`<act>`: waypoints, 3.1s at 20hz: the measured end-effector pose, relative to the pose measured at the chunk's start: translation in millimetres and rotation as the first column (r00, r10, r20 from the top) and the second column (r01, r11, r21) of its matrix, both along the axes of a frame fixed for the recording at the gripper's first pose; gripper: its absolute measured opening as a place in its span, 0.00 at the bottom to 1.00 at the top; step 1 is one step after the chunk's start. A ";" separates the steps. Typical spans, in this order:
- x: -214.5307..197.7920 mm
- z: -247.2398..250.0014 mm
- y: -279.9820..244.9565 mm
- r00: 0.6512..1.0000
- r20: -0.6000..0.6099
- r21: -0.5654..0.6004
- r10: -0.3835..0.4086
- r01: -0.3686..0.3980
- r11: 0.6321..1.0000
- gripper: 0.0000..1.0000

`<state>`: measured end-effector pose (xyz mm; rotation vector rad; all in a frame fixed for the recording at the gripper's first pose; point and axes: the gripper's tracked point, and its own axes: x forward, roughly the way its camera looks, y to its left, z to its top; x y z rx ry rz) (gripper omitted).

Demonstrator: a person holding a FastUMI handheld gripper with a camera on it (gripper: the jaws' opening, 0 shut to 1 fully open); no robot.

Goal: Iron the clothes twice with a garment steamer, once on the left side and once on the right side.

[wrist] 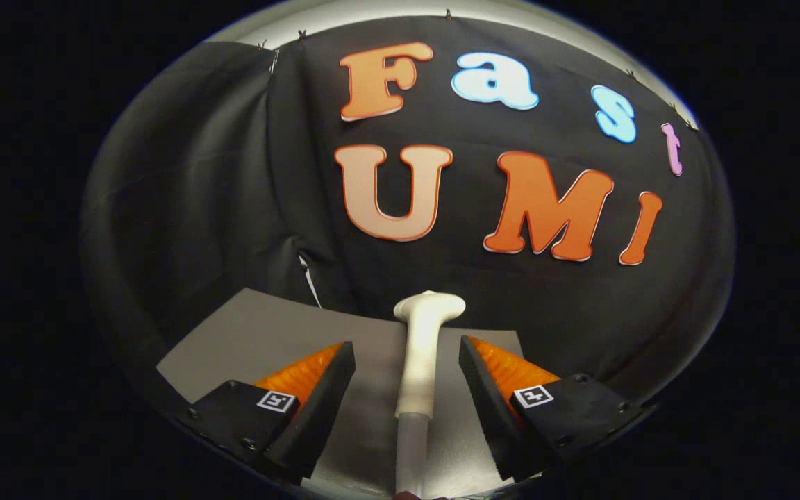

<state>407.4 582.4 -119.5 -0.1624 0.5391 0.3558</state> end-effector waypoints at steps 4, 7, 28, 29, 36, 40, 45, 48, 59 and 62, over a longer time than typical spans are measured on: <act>29.3 -27.5 0.1 0.999 -0.053 -0.049 -0.013 0.010 0.999 0.99; 21.0 -52.7 9.3 0.990 -0.138 -0.058 0.008 -0.016 0.998 1.00; 24.4 -90.5 -15.8 0.964 -0.256 -0.156 -0.067 0.028 0.987 0.49; 23.1 -87.2 -19.4 0.963 -0.263 -0.141 -0.063 0.026 0.990 0.46; 5.3 -24.3 -15.3 0.994 -0.106 0.029 0.019 -0.016 0.999 0.38; -39.0 11.6 -22.9 0.995 -0.001 0.035 0.104 -0.103 0.994 0.38; -126.4 63.0 -42.0 0.983 0.107 0.117 0.146 -0.159 0.980 0.38; -187.2 105.7 -64.2 0.963 0.222 0.168 0.155 -0.194 0.966 0.38; -377.9 204.6 -227.8 0.880 0.474 0.201 0.012 -0.122 0.972 0.38; -388.0 214.6 -270.8 0.865 0.499 0.197 -0.047 -0.061 0.979 0.37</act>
